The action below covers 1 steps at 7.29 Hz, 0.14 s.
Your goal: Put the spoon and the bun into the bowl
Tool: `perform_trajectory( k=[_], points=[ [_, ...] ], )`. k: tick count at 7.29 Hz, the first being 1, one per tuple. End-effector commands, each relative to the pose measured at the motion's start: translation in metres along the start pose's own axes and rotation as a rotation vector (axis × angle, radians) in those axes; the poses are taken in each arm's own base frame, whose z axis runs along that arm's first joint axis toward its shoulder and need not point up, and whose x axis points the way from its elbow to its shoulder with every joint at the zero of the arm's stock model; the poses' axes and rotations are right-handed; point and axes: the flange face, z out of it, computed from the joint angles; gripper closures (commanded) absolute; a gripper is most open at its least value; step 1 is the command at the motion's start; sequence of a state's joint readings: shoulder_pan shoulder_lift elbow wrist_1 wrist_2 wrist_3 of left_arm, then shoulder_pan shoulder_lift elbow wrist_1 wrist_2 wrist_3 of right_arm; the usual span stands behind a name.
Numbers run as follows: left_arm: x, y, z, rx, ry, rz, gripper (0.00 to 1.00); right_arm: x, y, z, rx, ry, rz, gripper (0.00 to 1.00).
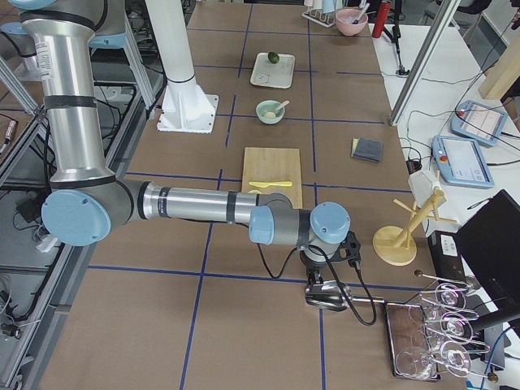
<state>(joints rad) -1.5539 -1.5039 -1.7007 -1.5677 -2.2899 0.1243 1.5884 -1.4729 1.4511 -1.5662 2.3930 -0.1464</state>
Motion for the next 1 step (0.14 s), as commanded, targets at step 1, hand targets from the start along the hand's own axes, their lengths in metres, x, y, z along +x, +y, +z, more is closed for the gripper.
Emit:
perform_trajectory(
  k=[1],
  points=[
    [0.0002,-0.0005,-0.0005,0.001,-0.001,0.001,0.00,0.0002,-0.0001,-0.0005,0.001,0.000,-0.001,0.00]
  ],
)
